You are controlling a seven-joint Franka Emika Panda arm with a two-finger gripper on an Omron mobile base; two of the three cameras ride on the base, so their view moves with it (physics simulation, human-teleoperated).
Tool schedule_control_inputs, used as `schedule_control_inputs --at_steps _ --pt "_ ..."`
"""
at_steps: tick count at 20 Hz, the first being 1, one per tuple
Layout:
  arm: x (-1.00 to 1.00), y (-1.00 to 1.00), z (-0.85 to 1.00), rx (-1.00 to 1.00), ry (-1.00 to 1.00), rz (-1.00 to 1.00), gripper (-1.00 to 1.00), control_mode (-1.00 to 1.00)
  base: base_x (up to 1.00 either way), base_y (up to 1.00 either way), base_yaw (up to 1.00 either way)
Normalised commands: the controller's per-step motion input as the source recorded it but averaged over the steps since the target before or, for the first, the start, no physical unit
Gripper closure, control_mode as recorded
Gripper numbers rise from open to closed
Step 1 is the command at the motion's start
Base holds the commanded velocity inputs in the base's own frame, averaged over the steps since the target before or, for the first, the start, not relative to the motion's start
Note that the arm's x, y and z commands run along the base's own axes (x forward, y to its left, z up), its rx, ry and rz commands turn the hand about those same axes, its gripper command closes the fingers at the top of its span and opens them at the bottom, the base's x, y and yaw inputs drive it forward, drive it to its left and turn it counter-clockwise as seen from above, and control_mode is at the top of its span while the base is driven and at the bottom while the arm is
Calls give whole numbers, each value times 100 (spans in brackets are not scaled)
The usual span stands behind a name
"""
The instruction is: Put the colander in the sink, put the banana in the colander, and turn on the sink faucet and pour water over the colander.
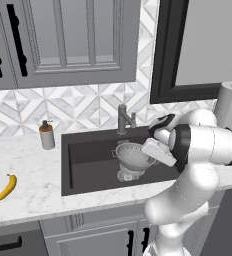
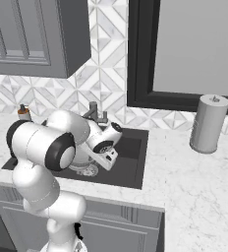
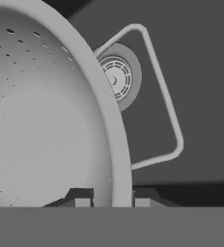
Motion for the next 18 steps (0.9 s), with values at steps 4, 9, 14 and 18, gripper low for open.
schedule_control_inputs --at_steps 4,9,14,18 --pt "12 0 -42 -6 0 3 100 -100 0 0 0" --pt "12 0 -43 -7 0 0 100 -100 0 0 0" --pt "12 0 -44 -5 0 0 100 -100 0 0 0" --pt "0 0 -37 -2 0 0 100 -100 0 0 0"
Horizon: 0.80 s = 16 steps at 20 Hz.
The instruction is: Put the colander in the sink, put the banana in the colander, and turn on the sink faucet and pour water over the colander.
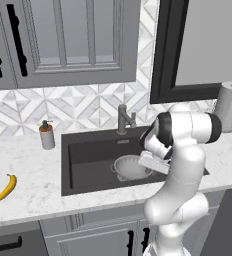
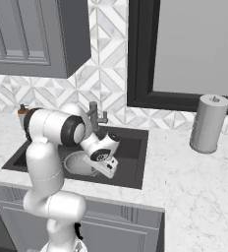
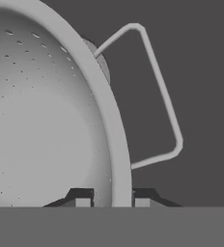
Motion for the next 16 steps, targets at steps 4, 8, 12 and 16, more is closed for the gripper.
schedule_control_inputs --at_steps 4,8,12,16 --pt "2 0 -34 0 0 0 100 -100 0 0 0" --pt "3 0 -24 0 0 0 100 -100 0 0 0" --pt "3 1 -26 0 0 0 100 -100 0 0 0" --pt "9 1 -22 0 0 0 100 -100 0 0 0"
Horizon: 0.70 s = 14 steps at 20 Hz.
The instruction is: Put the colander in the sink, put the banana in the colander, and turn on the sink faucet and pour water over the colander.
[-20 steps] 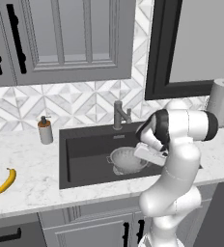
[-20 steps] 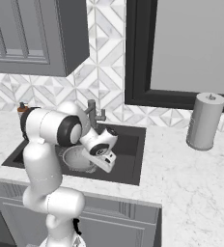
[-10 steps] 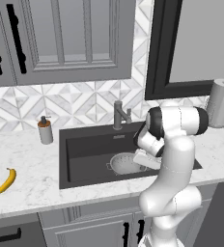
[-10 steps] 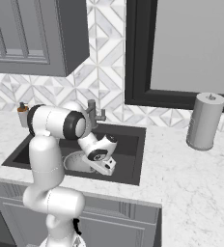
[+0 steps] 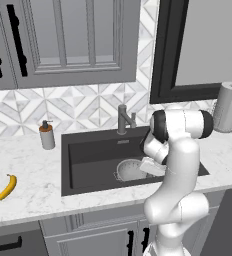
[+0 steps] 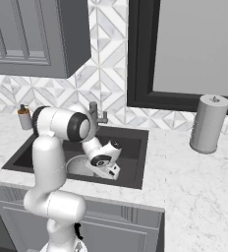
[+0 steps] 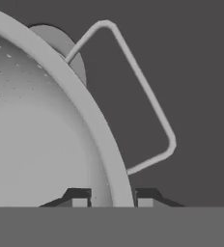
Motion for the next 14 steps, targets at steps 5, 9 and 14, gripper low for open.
schedule_control_inputs --at_steps 5,9,14 --pt "1 11 -4 0 0 0 -100 -100 0 0 0" --pt "-1 3 6 0 0 0 -100 -100 0 0 0" --pt "-14 -2 50 0 -5 -3 -100 -100 0 0 0"
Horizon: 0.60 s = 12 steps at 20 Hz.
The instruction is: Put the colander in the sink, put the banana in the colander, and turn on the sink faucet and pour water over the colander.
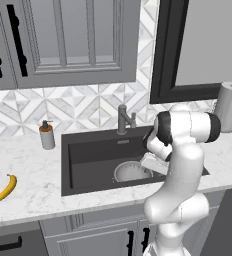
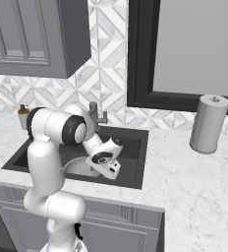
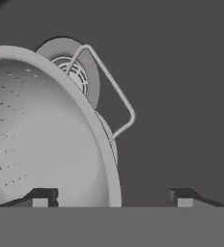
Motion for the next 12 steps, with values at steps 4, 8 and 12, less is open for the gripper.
schedule_control_inputs --at_steps 4,8,12 --pt "-15 -8 94 0 -8 -5 -100 -100 0 0 0" --pt "-4 -10 100 0 -14 -1 -100 -100 0 0 0" --pt "-11 -6 100 0 -18 0 -100 -100 0 0 0"
